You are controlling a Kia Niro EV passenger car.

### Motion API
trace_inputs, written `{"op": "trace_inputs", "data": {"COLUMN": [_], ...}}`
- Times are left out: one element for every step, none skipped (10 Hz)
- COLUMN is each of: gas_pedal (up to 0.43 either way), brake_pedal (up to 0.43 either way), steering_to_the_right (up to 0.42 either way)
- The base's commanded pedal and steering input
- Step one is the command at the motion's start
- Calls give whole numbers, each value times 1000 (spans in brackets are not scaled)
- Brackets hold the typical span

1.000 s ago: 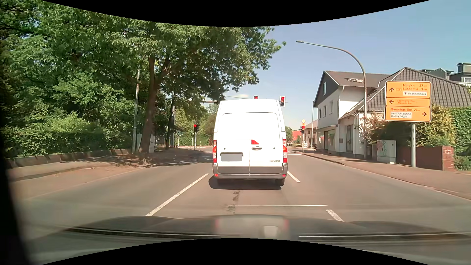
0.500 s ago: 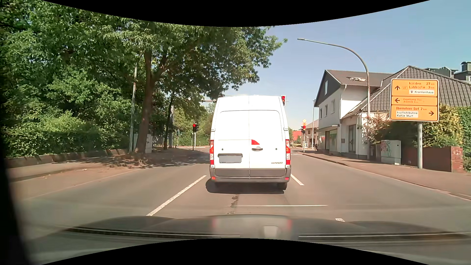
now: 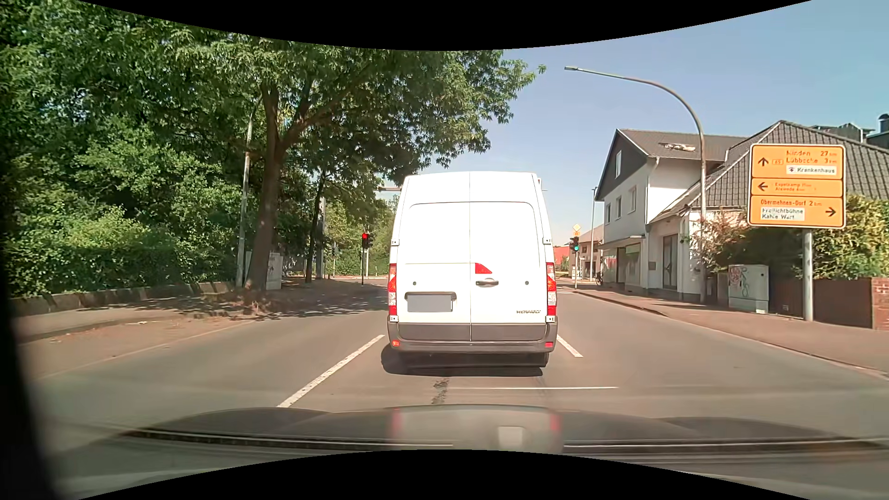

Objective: Follow the waypoints while adhering to traffic rules and regulations

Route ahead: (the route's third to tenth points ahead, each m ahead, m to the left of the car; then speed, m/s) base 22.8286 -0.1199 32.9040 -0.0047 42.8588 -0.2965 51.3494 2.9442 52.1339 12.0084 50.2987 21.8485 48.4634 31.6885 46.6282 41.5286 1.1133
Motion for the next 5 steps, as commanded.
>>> {"op": "trace_inputs", "data": {"gas_pedal": [0, 0, 0, 0, 0], "brake_pedal": [6, 6, 6, 6, 6], "steering_to_the_right": [2, 2, 2, 2, 2]}}
